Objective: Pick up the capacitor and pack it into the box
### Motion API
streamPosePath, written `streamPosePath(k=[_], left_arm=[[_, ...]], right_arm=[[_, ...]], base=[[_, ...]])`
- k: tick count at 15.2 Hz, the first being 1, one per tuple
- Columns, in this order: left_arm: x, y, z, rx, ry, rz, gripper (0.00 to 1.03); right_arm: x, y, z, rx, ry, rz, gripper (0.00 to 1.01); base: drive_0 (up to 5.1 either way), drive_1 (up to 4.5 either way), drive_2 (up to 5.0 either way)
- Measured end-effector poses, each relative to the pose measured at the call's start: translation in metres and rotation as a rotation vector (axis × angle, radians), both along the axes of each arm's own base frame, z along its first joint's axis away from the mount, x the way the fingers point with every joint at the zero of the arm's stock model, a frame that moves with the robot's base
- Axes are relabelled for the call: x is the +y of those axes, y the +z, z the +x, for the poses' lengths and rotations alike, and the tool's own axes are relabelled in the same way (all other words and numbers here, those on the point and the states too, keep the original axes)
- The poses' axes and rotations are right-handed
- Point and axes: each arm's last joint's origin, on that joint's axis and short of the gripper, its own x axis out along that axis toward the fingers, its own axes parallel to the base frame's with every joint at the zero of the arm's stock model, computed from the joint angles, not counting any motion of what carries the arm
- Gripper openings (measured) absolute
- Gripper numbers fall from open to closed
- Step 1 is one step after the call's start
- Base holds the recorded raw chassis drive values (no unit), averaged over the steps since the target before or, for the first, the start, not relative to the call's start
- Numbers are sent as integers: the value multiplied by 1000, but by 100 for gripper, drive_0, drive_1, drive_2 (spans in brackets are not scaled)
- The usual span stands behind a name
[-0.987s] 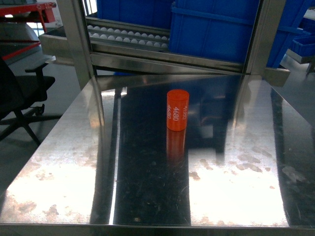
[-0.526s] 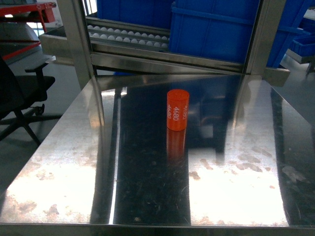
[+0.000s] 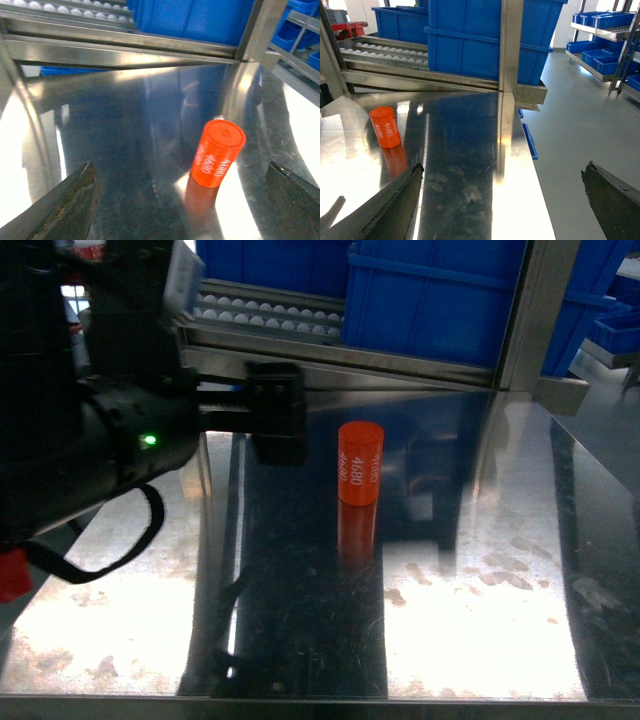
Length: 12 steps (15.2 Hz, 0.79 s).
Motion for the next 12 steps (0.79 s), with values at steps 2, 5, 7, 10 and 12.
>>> streamPosePath(k=[2, 5, 7, 10, 12], left_arm=[[-25, -9, 13, 19, -64, 9, 98], [-44, -25, 28, 46, -95, 39, 98], [-51, -36, 39, 65, -94, 49, 98], [-59, -53, 52, 101, -101, 69, 98], [-65, -61, 65, 115, -95, 76, 98]], right_arm=[[0, 0, 0, 0, 0, 0, 98], [0, 0, 0, 0, 0, 0, 98], [0, 0, 0, 0, 0, 0, 98], [0, 0, 0, 0, 0, 0, 98], [0, 0, 0, 0, 0, 0, 98]], base=[[0, 0, 0], [0, 0, 0], [0, 0, 0], [0, 0, 0], [0, 0, 0]])
